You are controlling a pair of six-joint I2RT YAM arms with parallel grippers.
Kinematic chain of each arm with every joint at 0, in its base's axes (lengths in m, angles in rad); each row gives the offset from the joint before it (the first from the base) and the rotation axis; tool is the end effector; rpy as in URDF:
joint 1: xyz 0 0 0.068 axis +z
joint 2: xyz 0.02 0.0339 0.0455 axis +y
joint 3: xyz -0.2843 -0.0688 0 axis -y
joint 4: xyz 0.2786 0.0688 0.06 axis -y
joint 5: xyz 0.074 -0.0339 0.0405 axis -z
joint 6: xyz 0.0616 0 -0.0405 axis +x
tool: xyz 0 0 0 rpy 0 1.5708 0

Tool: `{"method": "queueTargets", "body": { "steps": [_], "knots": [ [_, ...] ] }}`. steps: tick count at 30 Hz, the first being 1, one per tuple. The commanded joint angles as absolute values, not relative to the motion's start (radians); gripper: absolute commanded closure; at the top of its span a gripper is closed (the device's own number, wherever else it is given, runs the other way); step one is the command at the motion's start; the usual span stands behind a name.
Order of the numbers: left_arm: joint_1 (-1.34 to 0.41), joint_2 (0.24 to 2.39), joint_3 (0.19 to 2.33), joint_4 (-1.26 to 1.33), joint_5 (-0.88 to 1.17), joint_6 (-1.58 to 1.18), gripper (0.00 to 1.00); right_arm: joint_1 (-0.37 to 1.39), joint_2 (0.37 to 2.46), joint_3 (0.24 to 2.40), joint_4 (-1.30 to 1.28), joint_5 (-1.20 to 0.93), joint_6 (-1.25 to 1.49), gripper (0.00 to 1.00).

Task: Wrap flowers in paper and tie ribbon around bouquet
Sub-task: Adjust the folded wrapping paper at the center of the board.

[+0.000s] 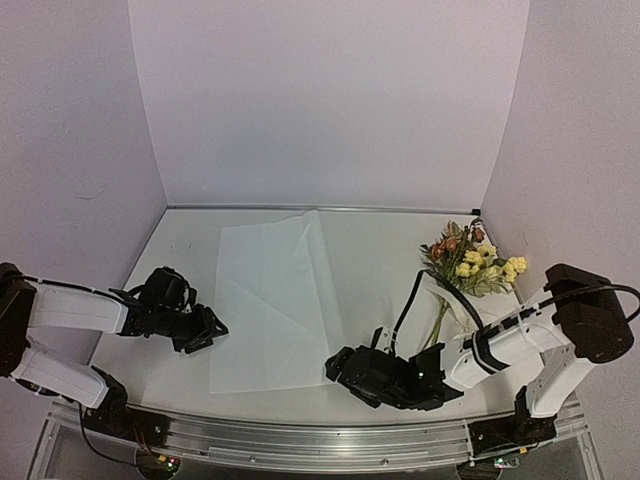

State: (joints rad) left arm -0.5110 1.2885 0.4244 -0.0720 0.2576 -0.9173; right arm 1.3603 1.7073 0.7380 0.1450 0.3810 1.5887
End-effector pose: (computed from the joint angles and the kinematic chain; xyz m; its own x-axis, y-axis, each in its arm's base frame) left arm 0.2074 -0.1343 0.1061 -0.9071 -0.3716 -0.1976 -0.1900 0.7806 -0.5955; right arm 0.0966 0.3423 0.1031 -0.8522 0.4537 -0.2608 0.1687 0.7099 0.6838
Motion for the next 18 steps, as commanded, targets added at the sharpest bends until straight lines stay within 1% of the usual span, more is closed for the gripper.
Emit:
{"method": "queueTargets", "body": {
  "steps": [1,6,11,15,18],
  "knots": [
    [-0.514,1.296,0.447,-0.07,0.248,-0.912,0.47,1.39,1.654,0.732,0.111,0.395,1.649,0.16],
    [-0.514,1.297,0.447,-0.071,0.248,-0.907,0.47,1.417,1.652,0.772,0.079,0.405,1.648,0.15],
    [-0.514,1.305,0.447,-0.064,0.248,-0.904,0.46,1.416,1.673,0.786,0.128,0.442,1.62,0.15],
    [-0.514,1.308,0.445,-0.06,0.249,-0.905,0.46,1.413,1.692,0.806,0.155,0.482,1.579,0.17],
    [-0.514,1.307,0.446,-0.06,0.247,-0.904,0.46,1.409,1.714,0.81,0.192,0.474,1.572,0.18]
  ]
}}
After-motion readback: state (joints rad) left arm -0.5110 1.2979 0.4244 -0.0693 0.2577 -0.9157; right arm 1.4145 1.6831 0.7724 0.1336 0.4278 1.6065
